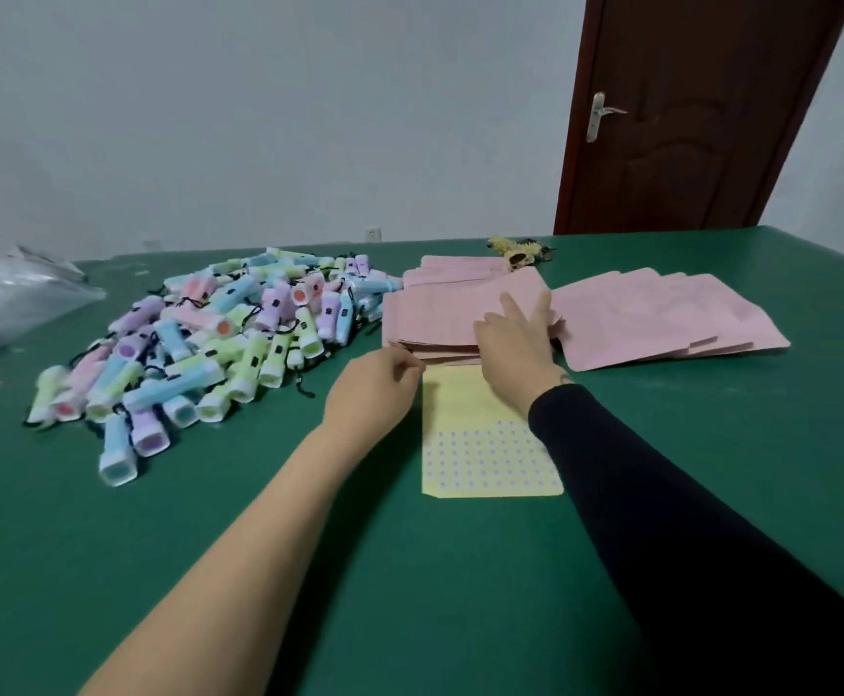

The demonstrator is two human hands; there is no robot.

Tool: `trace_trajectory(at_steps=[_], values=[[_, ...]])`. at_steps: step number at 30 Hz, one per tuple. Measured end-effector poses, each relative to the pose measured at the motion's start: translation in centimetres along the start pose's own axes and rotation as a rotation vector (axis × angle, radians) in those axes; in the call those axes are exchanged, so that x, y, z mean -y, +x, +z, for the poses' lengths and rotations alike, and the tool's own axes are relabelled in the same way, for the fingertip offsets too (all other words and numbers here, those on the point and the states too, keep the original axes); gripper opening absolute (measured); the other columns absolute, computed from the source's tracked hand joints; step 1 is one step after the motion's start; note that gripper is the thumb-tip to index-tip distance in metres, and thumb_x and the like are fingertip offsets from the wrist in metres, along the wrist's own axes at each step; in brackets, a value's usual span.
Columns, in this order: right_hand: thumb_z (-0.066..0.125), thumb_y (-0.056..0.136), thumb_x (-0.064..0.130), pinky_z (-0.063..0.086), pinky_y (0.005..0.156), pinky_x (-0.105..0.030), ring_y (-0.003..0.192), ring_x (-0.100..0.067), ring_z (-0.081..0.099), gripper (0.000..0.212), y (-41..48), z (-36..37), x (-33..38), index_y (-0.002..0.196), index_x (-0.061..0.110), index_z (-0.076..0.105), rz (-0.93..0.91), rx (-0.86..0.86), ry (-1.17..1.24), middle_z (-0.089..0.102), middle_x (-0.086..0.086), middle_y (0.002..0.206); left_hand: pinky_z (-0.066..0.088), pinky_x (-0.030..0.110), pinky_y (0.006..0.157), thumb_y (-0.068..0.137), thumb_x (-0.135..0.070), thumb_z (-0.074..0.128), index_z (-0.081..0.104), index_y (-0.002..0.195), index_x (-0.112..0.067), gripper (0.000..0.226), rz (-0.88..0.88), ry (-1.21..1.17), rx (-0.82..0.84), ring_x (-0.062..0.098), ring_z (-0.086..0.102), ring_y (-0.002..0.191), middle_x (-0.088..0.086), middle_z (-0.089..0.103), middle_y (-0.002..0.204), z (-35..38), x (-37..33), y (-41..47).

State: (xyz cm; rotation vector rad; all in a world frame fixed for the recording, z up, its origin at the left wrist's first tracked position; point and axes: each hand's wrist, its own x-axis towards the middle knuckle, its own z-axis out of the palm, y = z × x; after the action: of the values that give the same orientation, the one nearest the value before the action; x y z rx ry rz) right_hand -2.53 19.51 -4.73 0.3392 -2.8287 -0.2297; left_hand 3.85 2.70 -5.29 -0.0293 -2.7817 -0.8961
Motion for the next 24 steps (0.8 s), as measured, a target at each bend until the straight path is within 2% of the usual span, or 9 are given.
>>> trace_trajectory(at_steps=[2,4,7,11,14,17,19,22,24], values=[[0.042,0.089,0.000,0.000,0.112,-0.068,0.132,-0.026,0.042,0.034,-0.1,0.0,0.4,0.106,0.021,0.063,0.031,0.009,-0.034,0.065,0.002,0.106,0.052,0.030,0.079,0.096,-0.025,0.051,0.069,0.102,-0.031,0.019,-0.010,-0.058,-0.026,0.012,0.063,0.088,-0.011,0.069,0.099,-0.1,0.6,-0.6],[0.040,0.090,-0.001,0.000,0.116,-0.062,0.104,-0.024,0.060,0.033,-0.5,0.3,0.5,0.096,0.021,0.063,0.076,-0.018,-0.020,0.066,0.003,0.090,0.051,0.031,0.082,0.095,-0.024,0.051,0.068,0.101,-0.033,0.021,-0.027,-0.124,-0.044,0.011,0.063,0.091,-0.012,0.069,0.099,0.1,1.0,-1.2],[0.037,0.091,0.000,-0.001,0.120,-0.053,0.083,-0.022,0.063,0.033,-0.6,1.1,0.3,0.090,0.019,0.064,0.102,-0.080,0.014,0.066,0.003,0.080,0.052,0.032,0.082,0.096,-0.022,0.050,0.068,0.101,-0.032,0.021,-0.035,-0.178,-0.049,0.012,0.063,0.090,-0.012,0.070,0.096,0.7,1.5,-2.0],[0.043,0.096,0.013,-0.004,0.119,-0.045,0.082,-0.019,0.063,0.028,-0.4,1.4,-0.2,0.087,0.022,0.068,0.112,-0.075,0.079,0.070,0.005,0.082,0.052,0.031,0.080,0.096,-0.021,0.050,0.068,0.103,-0.030,0.021,-0.002,-0.193,-0.046,0.012,0.063,0.089,-0.011,0.070,0.095,1.0,1.4,-2.1],[0.049,0.097,0.029,-0.003,0.117,-0.046,0.083,-0.019,0.063,0.024,-0.3,1.0,-0.5,0.081,0.023,0.066,0.105,-0.042,0.093,0.070,0.005,0.082,0.052,0.029,0.078,0.096,-0.023,0.050,0.068,0.104,-0.031,0.020,0.029,-0.210,-0.054,0.009,0.062,0.086,-0.014,0.067,0.093,0.8,1.0,-2.1],[0.045,0.099,0.046,0.002,0.117,-0.048,0.085,-0.021,0.062,0.037,-0.3,0.6,-0.5,0.077,0.021,0.061,0.103,0.036,0.081,0.068,0.003,0.082,0.050,0.029,0.076,0.097,-0.023,0.050,0.068,0.104,-0.029,0.020,0.054,-0.196,-0.048,0.011,0.061,0.087,-0.014,0.066,0.093,0.8,0.9,-2.1],[0.041,0.101,0.045,0.008,0.117,-0.049,0.087,-0.022,0.062,0.040,-0.3,0.1,-0.5,0.080,0.019,0.063,0.079,0.077,0.064,0.069,0.001,0.085,0.046,0.027,0.074,0.097,-0.022,0.051,0.069,0.105,-0.028,0.020,0.061,-0.195,-0.048,0.011,0.060,0.091,-0.016,0.063,0.094,0.6,1.1,-2.0],[0.039,0.103,0.035,0.017,0.114,-0.048,0.090,-0.024,0.061,0.035,-0.3,-1.3,-0.5,0.092,0.016,0.067,0.037,0.106,0.074,0.069,-0.001,0.093,0.041,0.024,0.075,0.097,-0.022,0.052,0.069,0.107,-0.027,0.020,0.058,-0.206,-0.037,0.011,0.059,0.098,-0.014,0.065,0.103,0.5,1.3,-2.0],[0.037,0.104,0.031,0.027,0.108,-0.043,0.085,-0.025,0.059,0.034,-0.3,-2.6,-0.6,0.096,0.018,0.068,0.036,0.008,0.161,0.068,-0.002,0.090,0.038,0.023,0.080,0.097,-0.021,0.053,0.066,0.115,-0.027,0.022,0.064,-0.223,-0.036,0.011,0.058,0.105,-0.014,0.065,0.115,0.5,1.5,-1.9]])
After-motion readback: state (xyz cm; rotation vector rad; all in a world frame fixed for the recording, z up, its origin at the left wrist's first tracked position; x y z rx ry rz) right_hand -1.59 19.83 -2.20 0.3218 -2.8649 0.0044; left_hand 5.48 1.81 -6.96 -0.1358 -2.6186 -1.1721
